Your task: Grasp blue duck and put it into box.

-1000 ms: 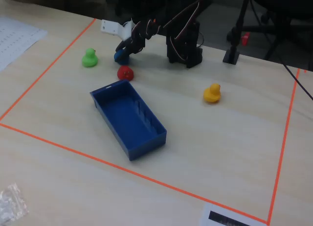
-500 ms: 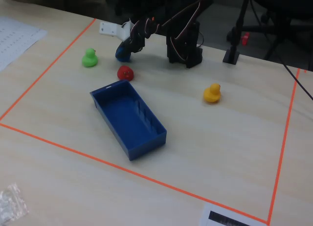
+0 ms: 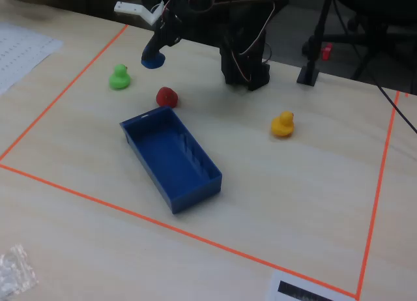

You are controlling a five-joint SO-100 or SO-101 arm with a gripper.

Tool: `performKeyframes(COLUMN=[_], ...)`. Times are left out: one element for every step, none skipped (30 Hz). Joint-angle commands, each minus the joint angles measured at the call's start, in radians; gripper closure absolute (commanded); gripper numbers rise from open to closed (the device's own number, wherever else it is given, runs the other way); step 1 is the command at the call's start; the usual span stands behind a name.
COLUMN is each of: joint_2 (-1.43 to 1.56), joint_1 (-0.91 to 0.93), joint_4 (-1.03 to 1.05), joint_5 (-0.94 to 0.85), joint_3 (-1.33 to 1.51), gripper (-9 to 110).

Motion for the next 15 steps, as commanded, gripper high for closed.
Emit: performKeyframes(joint_2=[0.012, -0.006, -0.029, -0.058, -0.095, -0.135, -0.181, -0.229, -0.276, -0.321, -0.365, -0.407, -0.446, -0.483, -0.517], joint_1=[-0.299, -0.359, -0.411, -0.454, -0.491, -0.515, -0.532, -0.543, -0.549, -0.554, -0.554, -0.552, -0.549, -0.545, -0.541], joint_4=[0.072, 0.066, 0.037, 0.002, -0.043, -0.101, -0.155, -0.209, -0.261, -0.316, -0.368, -0.416, -0.459, -0.489, -0.514], joint_5=[0.101, 0.124, 0.149, 0.169, 0.181, 0.196, 0.21, 0.222, 0.23, 0.233, 0.239, 0.241, 0.241, 0.241, 0.239], joint_3=[-0.144, -0.15, -0.15, -0.144, -0.133, -0.121, -0.115, -0.11, -0.106, -0.1, -0.098, -0.097, -0.101, -0.109, -0.115], gripper=[101, 101, 101, 101, 101, 101, 100, 100, 99, 98, 97, 97, 96, 95, 93])
